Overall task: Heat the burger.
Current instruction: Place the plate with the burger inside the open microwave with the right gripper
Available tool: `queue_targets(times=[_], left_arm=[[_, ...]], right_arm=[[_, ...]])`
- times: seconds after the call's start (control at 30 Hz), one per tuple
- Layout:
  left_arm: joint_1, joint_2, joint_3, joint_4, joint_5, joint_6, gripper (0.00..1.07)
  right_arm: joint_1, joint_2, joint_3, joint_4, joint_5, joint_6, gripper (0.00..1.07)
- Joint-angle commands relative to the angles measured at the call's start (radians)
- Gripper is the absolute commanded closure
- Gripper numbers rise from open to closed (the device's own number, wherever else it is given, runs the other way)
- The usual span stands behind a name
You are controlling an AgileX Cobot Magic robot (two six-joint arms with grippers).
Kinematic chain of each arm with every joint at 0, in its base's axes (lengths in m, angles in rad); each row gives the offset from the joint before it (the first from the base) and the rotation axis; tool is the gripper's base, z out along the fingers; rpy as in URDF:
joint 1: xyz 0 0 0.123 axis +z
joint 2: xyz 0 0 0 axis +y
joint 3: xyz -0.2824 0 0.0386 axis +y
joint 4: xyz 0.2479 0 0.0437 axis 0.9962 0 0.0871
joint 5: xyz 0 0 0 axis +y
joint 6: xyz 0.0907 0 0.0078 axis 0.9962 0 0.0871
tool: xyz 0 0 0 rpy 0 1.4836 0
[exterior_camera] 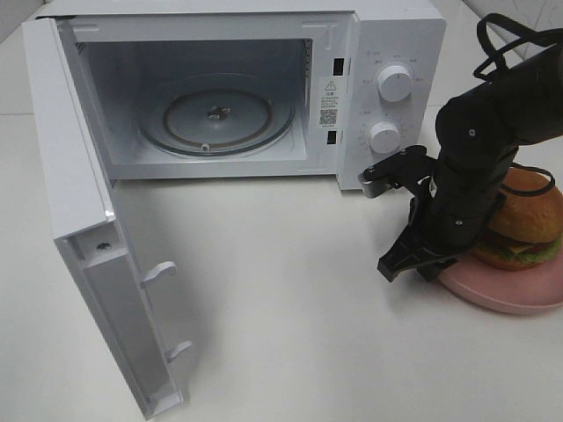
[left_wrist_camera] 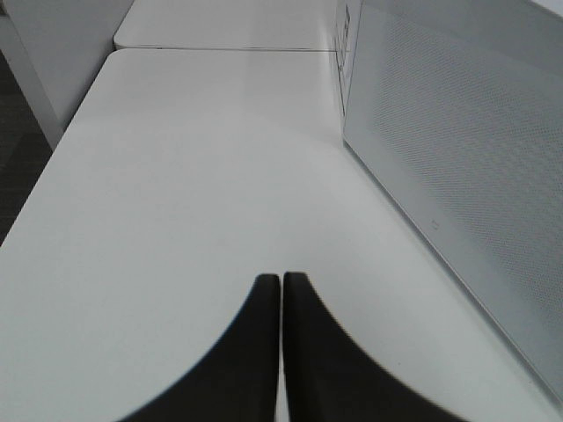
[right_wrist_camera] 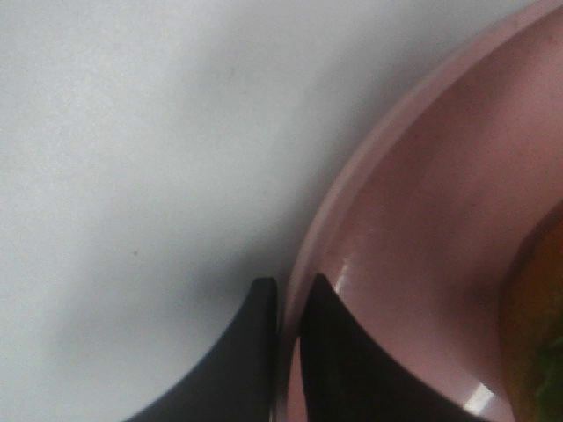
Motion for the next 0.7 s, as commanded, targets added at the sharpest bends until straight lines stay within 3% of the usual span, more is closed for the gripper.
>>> queue_targets(times=[0.03, 0.47, 0.7], left_arm=[[0.003, -0.017, 0.003, -0.001, -0.008, -0.001, 1.06], [0.003, -0.017, 0.003, -0.001, -0.008, -0.001, 1.06], [0.003, -0.017, 0.003, -0.001, -0.008, -0.001, 1.06]], right_arm=[[0.001, 0.002, 0.005, 0.011, 0.017, -0.041, 1.07], [0.001, -0.157, 0.014, -0.013, 0.12, -0.14, 1.07], [0.076, -0.202, 0.014, -0.088, 0.18, -0.14, 1.07]])
